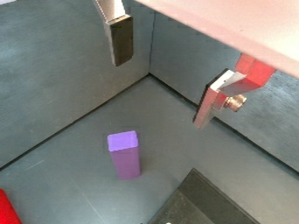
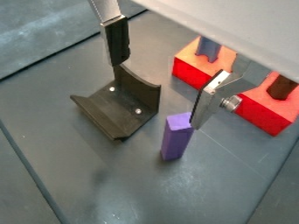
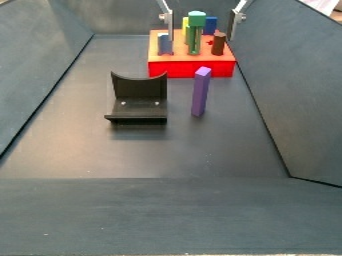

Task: Pick up the rectangle object. Move up. Move to above the board. Insert the rectangle object.
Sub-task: Pick up the rectangle object.

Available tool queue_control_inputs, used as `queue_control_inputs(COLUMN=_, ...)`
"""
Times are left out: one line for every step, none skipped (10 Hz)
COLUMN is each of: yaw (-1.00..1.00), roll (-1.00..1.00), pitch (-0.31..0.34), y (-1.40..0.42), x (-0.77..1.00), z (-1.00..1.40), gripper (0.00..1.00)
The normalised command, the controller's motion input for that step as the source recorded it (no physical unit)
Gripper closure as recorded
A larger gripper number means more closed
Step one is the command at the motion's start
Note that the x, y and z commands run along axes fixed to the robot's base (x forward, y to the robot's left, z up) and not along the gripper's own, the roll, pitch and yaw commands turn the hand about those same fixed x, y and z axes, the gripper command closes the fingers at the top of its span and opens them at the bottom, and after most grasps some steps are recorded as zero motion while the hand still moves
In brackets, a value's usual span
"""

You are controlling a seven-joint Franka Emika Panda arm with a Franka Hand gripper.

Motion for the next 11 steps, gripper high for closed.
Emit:
queue_control_inputs(yaw=1.00, roll=0.00, pitch=0.000, y=-0.01, x=0.00, z=-0.26, gripper=0.00)
queue_control_inputs(yaw=1.00, roll=0.00, pitch=0.000, y=-0.01, x=0.00, z=-0.27, gripper=0.00)
queue_control_inputs(yaw=1.00, roll=0.00, pitch=0.000, y=0.00, x=0.00, z=-0.29, gripper=0.00)
queue_control_inputs(yaw=1.00, roll=0.00, pitch=0.000, y=0.00, x=0.00, z=-0.35, gripper=0.00)
queue_control_inputs(yaw=1.00, roll=0.00, pitch=0.000, y=0.00, x=0.00, z=-0.35, gripper=0.00)
queue_control_inputs(yaw=1.00, roll=0.00, pitch=0.000, y=0.00, x=0.00, z=-0.36, gripper=0.00)
queue_control_inputs(yaw=1.00, roll=0.00, pitch=0.000, y=0.00, x=0.00, z=-0.38, gripper=0.00)
queue_control_inputs(yaw=1.00, roll=0.00, pitch=0.000, y=0.00, x=0.00, z=-0.37, gripper=0.00)
queue_control_inputs(yaw=1.00, roll=0.00, pitch=0.000, y=0.00, x=0.00, z=-0.39, gripper=0.00)
queue_control_inputs(yaw=1.00, roll=0.00, pitch=0.000, y=0.00, x=0.00, z=-0.51, gripper=0.00)
queue_control_inputs(yaw=1.00, roll=0.03, pitch=0.003, y=-0.04, x=0.00, z=-0.67, gripper=0.00)
